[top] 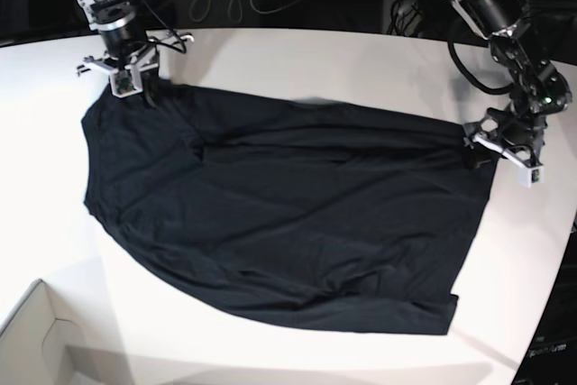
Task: Layout the t-shirt on the table in an organized manner, then fold the t-shirt properly
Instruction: 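Hold the collar edge with both grippers and pull it taut outward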
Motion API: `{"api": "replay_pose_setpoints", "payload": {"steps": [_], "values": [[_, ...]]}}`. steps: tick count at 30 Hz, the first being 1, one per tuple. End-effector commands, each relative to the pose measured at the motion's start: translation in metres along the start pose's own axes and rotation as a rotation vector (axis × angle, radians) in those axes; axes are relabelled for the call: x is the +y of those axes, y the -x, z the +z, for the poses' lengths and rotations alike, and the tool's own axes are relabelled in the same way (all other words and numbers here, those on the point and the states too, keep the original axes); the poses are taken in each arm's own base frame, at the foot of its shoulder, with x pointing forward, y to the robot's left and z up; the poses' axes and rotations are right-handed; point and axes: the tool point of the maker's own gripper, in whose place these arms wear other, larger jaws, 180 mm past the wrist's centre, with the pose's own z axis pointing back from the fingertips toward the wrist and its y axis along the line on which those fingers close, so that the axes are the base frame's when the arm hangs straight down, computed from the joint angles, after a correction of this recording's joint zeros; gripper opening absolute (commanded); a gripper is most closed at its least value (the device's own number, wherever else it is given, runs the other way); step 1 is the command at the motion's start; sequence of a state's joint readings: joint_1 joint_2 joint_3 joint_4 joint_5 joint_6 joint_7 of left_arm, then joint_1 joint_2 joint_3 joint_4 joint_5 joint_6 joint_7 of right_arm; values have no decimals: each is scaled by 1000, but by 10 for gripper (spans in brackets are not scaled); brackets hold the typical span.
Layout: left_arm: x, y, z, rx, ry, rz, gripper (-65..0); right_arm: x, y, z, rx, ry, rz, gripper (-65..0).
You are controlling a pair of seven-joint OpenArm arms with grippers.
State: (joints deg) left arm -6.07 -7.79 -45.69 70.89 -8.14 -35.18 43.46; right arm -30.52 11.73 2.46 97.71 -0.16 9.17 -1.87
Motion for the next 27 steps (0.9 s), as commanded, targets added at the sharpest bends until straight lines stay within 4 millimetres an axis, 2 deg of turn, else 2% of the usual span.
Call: {"api": "replay_pose_setpoints", "payload": {"steps": [1, 3, 4, 8, 13, 15, 18, 21, 23, 27], "values": [[8, -4, 3, 14, -16, -20, -162, -4, -12, 1, -48, 6, 6, -584], [10, -1, 3, 23, -14, -14, -185, -4, -12, 1, -47, 7, 4, -584], [10, 2, 1, 29, -11, -7, -218, -7, -12, 1, -47, 15, 5, -584], [10, 18, -5, 65, 4, 25, -404, -23, -12, 3, -53, 76, -21, -583], [8, 23, -8, 81, 13, 35, -650, -54, -8, 12, -44, 186, -56, -580], [7, 23, -9, 82, 14, 33, -642, -61, -5, 14, -39, 211, -64, -547], [7, 19, -7, 71, 11, 25, -650, -62, 3, 21, -21, 235, -89, -465], [10, 12, -2, 54, -1, 8, -650, -56, 12, 26, -1, 239, -110, -385], [15, 3, 3, 38, -17, -11, -650, -54, 14, 27, 7, 239, -120, -369], [22, 0, 10, 29, -36, -34, -650, -50, 22, 30, 26, 242, -139, -364]]}}
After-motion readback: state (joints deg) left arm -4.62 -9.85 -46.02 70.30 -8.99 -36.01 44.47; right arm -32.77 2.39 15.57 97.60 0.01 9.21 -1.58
